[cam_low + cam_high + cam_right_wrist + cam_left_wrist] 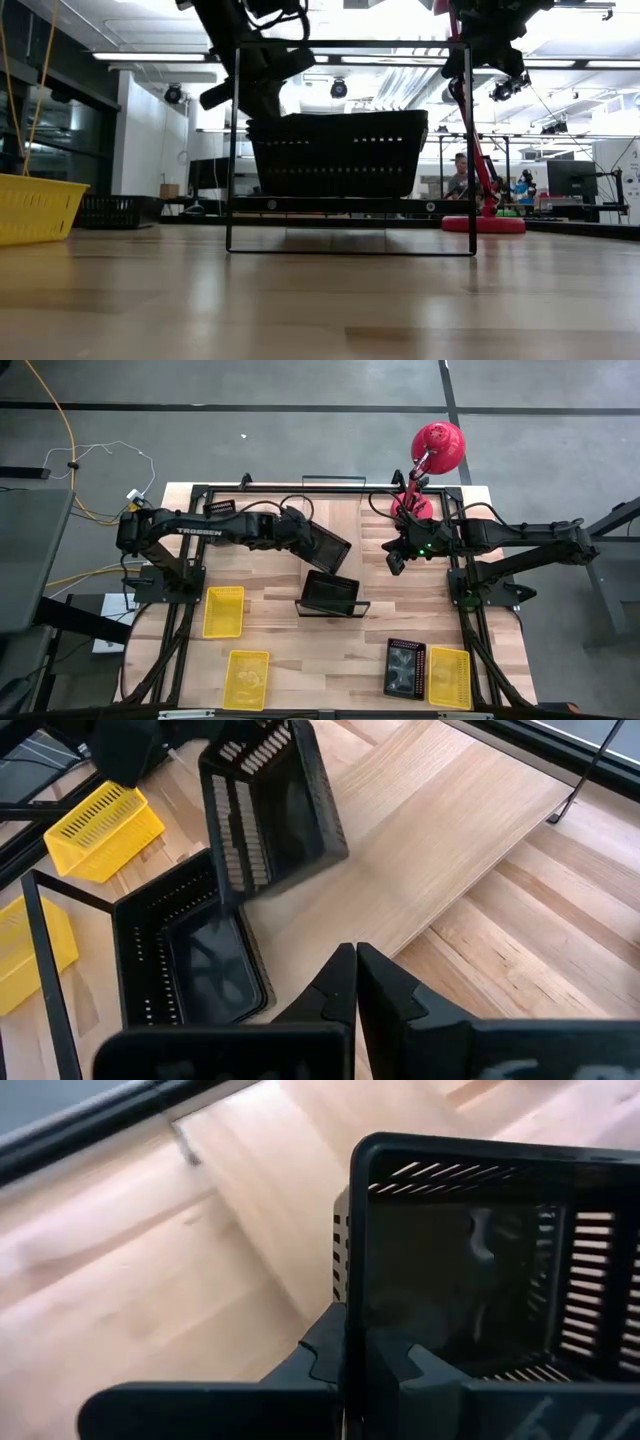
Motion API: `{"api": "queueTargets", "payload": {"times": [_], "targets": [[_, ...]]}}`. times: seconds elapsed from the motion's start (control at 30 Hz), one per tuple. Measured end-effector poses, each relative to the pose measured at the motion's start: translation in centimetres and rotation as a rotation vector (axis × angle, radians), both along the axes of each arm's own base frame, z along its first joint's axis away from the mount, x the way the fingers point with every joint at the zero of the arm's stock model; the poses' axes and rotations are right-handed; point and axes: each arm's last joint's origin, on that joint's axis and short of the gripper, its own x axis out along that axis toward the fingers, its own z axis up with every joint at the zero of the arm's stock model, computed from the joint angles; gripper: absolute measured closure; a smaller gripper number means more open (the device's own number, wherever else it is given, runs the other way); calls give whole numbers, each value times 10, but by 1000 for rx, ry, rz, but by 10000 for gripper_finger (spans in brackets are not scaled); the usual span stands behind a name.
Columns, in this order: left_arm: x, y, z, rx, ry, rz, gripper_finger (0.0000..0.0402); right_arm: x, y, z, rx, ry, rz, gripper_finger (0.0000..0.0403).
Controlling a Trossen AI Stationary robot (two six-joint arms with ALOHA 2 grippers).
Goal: Stack baskets on shelf by color
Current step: Put the black bin on the shelf
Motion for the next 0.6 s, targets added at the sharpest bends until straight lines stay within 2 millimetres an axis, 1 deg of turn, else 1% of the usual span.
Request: {"api": "queueTargets", "payload": {"times": [0.1, 0.17, 0.23, 0.33, 0.4, 0.47, 0.53, 0.6], "targets": [[-9, 5, 8, 48, 20, 24, 401, 0, 1, 0, 16, -4, 23, 403], [-17, 11, 17, 82, 15, 38, 401, 2, 3, 1, 26, -15, 95, 403], [-28, 17, 32, 118, -18, 57, 401, 3, 7, 2, 71, -20, 198, 403], [-50, 26, 56, 172, -66, 72, 401, 3, 17, -2, 178, 10, 347, 403], [-65, 29, 72, 214, -101, 72, 401, 4, 25, -8, 241, 73, 423, 403], [-79, 30, 86, 245, -147, 70, 401, 7, 33, -19, 256, 164, 451, 403], [-90, 28, 100, 271, -206, 68, 401, 14, 39, -30, 228, 246, 448, 403], [-99, 26, 110, 280, -273, 58, 401, 24, 43, -40, 181, 278, 477, 403]]}}
